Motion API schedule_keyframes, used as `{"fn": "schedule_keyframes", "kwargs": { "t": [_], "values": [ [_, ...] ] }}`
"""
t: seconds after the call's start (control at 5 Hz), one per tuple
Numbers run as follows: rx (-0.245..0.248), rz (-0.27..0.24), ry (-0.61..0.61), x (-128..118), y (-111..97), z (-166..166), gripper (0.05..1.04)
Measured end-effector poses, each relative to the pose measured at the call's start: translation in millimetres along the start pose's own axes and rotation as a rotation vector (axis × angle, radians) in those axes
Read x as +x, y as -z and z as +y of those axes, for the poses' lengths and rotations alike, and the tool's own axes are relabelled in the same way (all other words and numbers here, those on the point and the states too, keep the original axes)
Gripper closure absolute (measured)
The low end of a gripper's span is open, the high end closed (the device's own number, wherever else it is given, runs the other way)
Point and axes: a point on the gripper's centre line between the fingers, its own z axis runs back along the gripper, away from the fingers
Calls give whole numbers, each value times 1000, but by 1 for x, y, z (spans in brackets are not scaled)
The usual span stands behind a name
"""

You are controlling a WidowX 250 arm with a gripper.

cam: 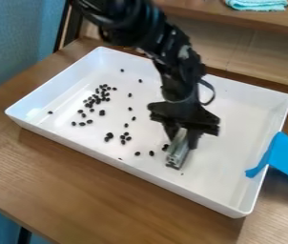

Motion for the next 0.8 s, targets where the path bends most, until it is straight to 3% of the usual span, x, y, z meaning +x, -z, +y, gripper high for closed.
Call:
{"fn": "schedule_keyframes", "kwargs": {
  "t": [0.4,0.8],
  "values": [
    [47,-10,7,5,1,47,694],
    [23,-9,8,5,-2,102,694]
  ]
}}
